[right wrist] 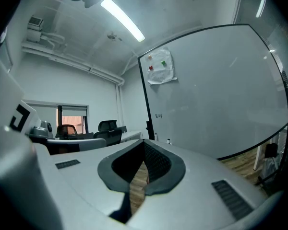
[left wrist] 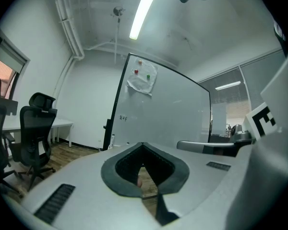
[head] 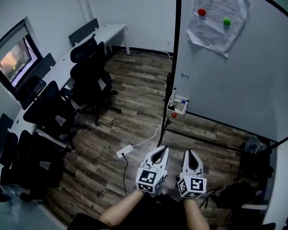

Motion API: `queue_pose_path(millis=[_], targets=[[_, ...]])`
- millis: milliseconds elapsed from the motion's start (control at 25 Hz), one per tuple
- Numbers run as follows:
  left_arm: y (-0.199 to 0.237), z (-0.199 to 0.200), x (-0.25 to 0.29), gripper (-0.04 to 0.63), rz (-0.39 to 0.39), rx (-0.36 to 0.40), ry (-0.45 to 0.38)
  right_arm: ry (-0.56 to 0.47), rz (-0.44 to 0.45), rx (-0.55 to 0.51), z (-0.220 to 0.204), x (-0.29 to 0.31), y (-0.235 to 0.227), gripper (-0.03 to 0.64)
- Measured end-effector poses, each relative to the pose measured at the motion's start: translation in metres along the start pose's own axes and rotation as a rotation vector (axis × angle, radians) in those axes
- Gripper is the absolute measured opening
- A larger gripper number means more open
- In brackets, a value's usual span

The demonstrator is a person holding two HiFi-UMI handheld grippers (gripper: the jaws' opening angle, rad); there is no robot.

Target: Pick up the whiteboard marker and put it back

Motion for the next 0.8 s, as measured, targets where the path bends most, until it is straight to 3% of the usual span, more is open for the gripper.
queue_pose_path(millis=[280, 800], targets=[[0.002, 0.0, 0.018, 0.008, 0.004, 0.007, 0.016, 0.018, 0.002, 0.025, -0.001, 0.019, -0.013, 0.009], [0.039, 0.001, 0.084, 0.008, -0.078, 0.019, 0.027, 0.033, -0.06, 0.021, -0.006, 0.088, -0.026, 0.009]])
Point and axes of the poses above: the fingertips, and each gripper's own axes: x forward along the fingers, y to its left, z out of its top, the point moved 8 cm from there along -x, backward along the fingers, and after that the axes turned 4 degrees about x, right-handed, at the moved point
